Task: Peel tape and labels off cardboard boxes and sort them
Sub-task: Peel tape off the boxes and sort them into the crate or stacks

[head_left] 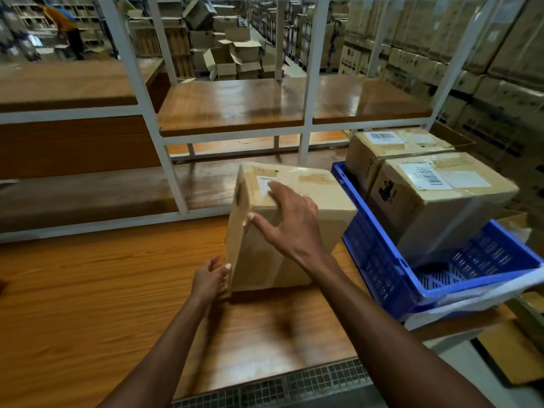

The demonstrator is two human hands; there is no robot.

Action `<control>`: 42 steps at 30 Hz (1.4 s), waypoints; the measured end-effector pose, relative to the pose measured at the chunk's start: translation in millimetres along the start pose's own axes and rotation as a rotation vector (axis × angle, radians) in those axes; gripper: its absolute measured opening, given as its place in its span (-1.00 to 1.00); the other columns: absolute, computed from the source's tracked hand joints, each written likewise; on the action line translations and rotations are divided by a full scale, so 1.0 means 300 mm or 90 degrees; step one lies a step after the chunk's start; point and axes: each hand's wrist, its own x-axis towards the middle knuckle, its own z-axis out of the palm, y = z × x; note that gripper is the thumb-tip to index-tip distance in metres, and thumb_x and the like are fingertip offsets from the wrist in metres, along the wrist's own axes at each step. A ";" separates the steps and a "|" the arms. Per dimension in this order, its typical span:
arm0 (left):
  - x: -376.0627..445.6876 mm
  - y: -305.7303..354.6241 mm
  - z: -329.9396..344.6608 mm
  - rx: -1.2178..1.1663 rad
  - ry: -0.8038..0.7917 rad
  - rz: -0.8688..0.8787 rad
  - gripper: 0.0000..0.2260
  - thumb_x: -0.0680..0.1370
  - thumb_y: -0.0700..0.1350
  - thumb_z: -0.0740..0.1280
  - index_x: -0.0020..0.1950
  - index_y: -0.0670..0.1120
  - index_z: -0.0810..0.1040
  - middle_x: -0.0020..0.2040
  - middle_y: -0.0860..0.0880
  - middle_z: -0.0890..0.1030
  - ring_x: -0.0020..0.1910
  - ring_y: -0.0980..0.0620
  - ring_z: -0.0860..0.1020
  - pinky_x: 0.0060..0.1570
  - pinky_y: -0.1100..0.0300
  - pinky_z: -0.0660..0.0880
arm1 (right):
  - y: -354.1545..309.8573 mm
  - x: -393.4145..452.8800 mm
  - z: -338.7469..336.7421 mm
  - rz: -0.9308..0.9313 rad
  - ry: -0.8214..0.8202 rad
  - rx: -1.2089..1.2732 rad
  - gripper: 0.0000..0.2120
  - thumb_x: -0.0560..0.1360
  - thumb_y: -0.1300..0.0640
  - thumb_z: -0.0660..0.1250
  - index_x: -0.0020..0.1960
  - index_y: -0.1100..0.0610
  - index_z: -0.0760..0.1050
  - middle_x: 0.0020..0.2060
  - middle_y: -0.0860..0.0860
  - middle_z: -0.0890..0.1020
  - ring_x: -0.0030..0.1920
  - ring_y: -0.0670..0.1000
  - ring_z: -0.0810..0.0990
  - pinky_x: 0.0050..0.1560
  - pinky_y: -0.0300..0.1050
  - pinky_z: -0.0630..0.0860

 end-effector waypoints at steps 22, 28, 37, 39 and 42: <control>-0.066 0.653 0.091 0.780 0.004 0.427 -0.64 0.58 0.06 0.44 0.38 0.19 0.57 0.45 0.01 0.53 0.39 -0.11 0.47 0.32 -0.11 0.45 | 0.079 0.307 -0.125 0.036 -0.285 -0.191 -0.57 0.55 -0.12 0.44 0.39 -0.06 0.53 0.32 0.04 0.59 0.20 0.06 0.55 0.16 0.05 0.57; -0.046 0.686 0.091 0.744 -0.008 0.402 -0.66 0.52 0.11 0.50 0.29 0.18 0.63 0.39 0.01 0.58 0.35 -0.09 0.51 0.26 -0.10 0.49 | 0.116 0.369 -0.077 0.048 -0.303 -0.242 -0.44 0.53 -0.31 0.38 0.47 -0.12 0.46 0.42 0.07 0.52 0.39 0.20 0.45 0.30 0.18 0.49; -0.029 0.645 0.115 0.724 -0.063 0.343 -0.46 0.54 0.31 0.36 0.50 0.27 0.41 0.60 0.02 0.25 0.58 -0.18 0.11 0.41 -0.34 0.21 | 0.168 0.388 -0.066 0.044 -0.309 -0.202 -0.37 0.48 -0.33 0.42 0.48 -0.15 0.44 0.42 0.05 0.52 0.40 0.19 0.44 0.32 0.21 0.46; -0.024 0.630 0.099 0.690 -0.076 0.343 -0.43 0.52 0.34 0.37 0.51 0.27 0.39 0.61 0.03 0.23 0.58 -0.16 0.06 0.41 -0.30 0.24 | 0.190 0.380 -0.087 0.037 -0.329 -0.170 -0.35 0.46 -0.32 0.45 0.50 -0.17 0.43 0.48 0.02 0.47 0.45 0.18 0.38 0.38 0.21 0.41; -0.035 0.587 0.097 0.649 -0.001 0.338 -0.33 0.48 0.39 0.38 0.55 0.26 0.34 0.65 0.03 0.10 0.61 -0.15 0.01 0.40 -0.35 0.25 | 0.235 0.356 -0.123 0.051 -0.337 -0.096 -0.30 0.43 -0.29 0.50 0.52 -0.17 0.41 0.56 0.01 0.34 0.55 0.20 0.25 0.48 0.24 0.28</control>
